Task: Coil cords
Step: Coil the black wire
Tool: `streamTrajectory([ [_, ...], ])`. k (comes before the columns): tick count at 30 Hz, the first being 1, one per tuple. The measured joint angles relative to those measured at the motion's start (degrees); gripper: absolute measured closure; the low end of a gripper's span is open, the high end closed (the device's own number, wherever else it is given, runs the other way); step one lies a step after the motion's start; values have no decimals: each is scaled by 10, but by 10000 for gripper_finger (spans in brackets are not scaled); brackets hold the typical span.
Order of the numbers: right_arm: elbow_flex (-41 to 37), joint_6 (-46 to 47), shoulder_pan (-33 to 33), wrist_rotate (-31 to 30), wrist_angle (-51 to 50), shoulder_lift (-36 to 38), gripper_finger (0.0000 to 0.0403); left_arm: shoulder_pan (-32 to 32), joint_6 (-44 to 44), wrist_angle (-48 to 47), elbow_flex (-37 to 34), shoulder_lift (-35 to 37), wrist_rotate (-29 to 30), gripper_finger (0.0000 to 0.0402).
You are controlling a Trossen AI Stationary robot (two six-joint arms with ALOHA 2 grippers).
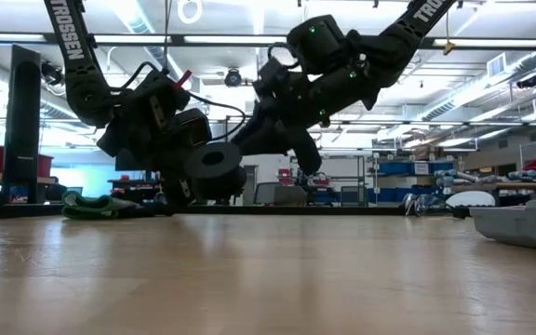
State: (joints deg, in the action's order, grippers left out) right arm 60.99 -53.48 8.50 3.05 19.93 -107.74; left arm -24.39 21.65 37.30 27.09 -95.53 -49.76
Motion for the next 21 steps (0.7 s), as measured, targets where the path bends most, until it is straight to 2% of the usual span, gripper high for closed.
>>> streamTrajectory([
  [5,0,-31,-14,32,21,0,331,0,13,1,0,0,-1,401],
  [21,0,-39,-13,23,18,0,331,0,13,1,0,0,-1,401],
])
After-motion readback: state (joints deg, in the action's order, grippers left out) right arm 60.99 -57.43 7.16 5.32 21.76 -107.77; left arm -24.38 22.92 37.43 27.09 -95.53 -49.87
